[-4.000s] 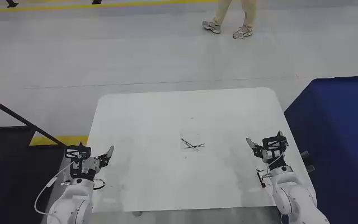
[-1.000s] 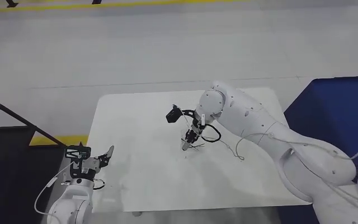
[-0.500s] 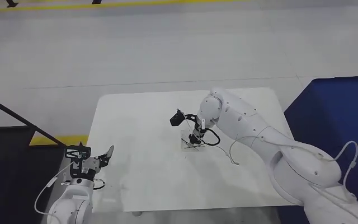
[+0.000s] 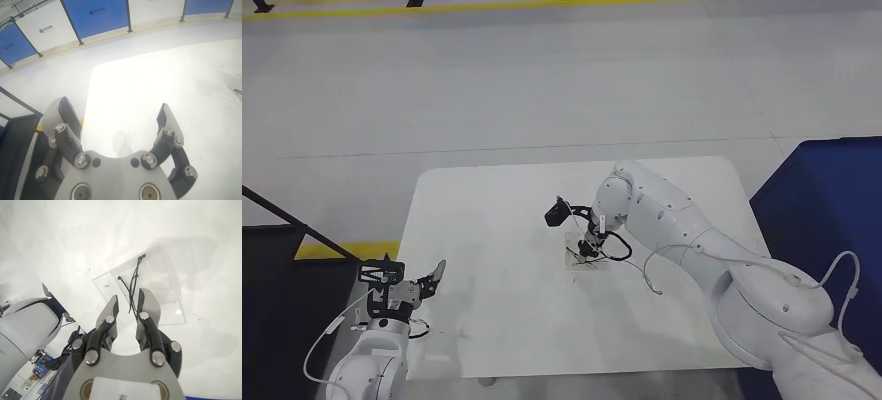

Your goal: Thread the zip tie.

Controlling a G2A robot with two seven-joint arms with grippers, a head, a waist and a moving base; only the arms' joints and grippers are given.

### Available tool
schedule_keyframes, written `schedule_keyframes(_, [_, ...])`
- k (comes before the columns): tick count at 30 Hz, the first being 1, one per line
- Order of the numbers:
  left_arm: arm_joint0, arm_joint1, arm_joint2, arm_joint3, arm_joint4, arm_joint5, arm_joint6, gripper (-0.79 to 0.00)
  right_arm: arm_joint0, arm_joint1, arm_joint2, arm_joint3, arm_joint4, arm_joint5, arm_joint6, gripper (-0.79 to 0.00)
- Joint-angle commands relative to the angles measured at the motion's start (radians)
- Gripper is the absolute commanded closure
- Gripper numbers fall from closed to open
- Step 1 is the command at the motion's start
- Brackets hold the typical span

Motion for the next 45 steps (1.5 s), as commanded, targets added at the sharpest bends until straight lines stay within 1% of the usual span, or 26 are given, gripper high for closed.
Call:
schedule_keyframes(1, [0.000,0.000,0.000,0.000,0.000,0.000,0.000,-0.785,-0.007,-0.008,0.000,0.003,-0.024,-0.014,-0.014,-0.206])
schedule_keyframes(7, [0.000,0.000,0.000,0.000,0.000,0.000,0.000,-0.785,-0.011,-0.031,0.000,0.048,-0.042,-0.031,-0.031,-0.185])
schedule_keyframes(8, [0.000,0.000,0.000,0.000,0.000,0.000,0.000,-0.785,-0.011,-0.034,0.000,0.053,-0.042,-0.032,-0.032,-0.145])
schedule_keyframes(11, [0.000,0.000,0.000,0.000,0.000,0.000,0.000,-0.785,-0.013,-0.042,0.000,0.070,-0.042,-0.035,-0.035,-0.139])
schedule_keyframes(15, [0.000,0.000,0.000,0.000,0.000,0.000,0.000,-0.785,-0.015,-0.051,0.000,0.087,-0.039,-0.037,-0.037,-0.055])
schedule_keyframes(20, [0.000,0.000,0.000,0.000,0.000,0.000,0.000,-0.785,-0.019,-0.059,0.000,0.103,-0.039,-0.042,-0.042,-0.012])
schedule_keyframes(22, [0.000,0.000,0.000,0.000,0.000,0.000,0.000,-0.785,-0.020,-0.061,0.000,0.109,-0.036,-0.043,-0.043,-0.028])
schedule_keyframes(25, [0.000,0.000,0.000,0.000,0.000,0.000,0.000,-0.785,-0.022,-0.064,0.000,0.114,-0.037,-0.042,-0.042,0.000])
schedule_keyframes(31, [0.000,0.000,0.000,0.000,0.000,0.000,0.000,-0.785,-0.013,-0.065,0.000,0.115,-0.048,-0.037,-0.037,0.000])
schedule_keyframes(35, [0.000,0.000,0.000,0.000,0.000,0.000,0.000,-0.785,-0.009,-0.051,0.000,0.097,-0.055,-0.037,-0.037,0.000])
schedule_keyframes(40, [0.000,0.000,0.000,0.000,0.000,0.000,0.000,-0.785,-0.007,-0.026,0.000,0.077,-0.063,-0.073,-0.073,0.000])
schedule_keyframes(45, [0.000,0.000,0.000,0.000,0.000,0.000,0.000,-0.785,-0.005,-0.013,0.000,0.054,-0.061,-0.077,-0.077,0.000])
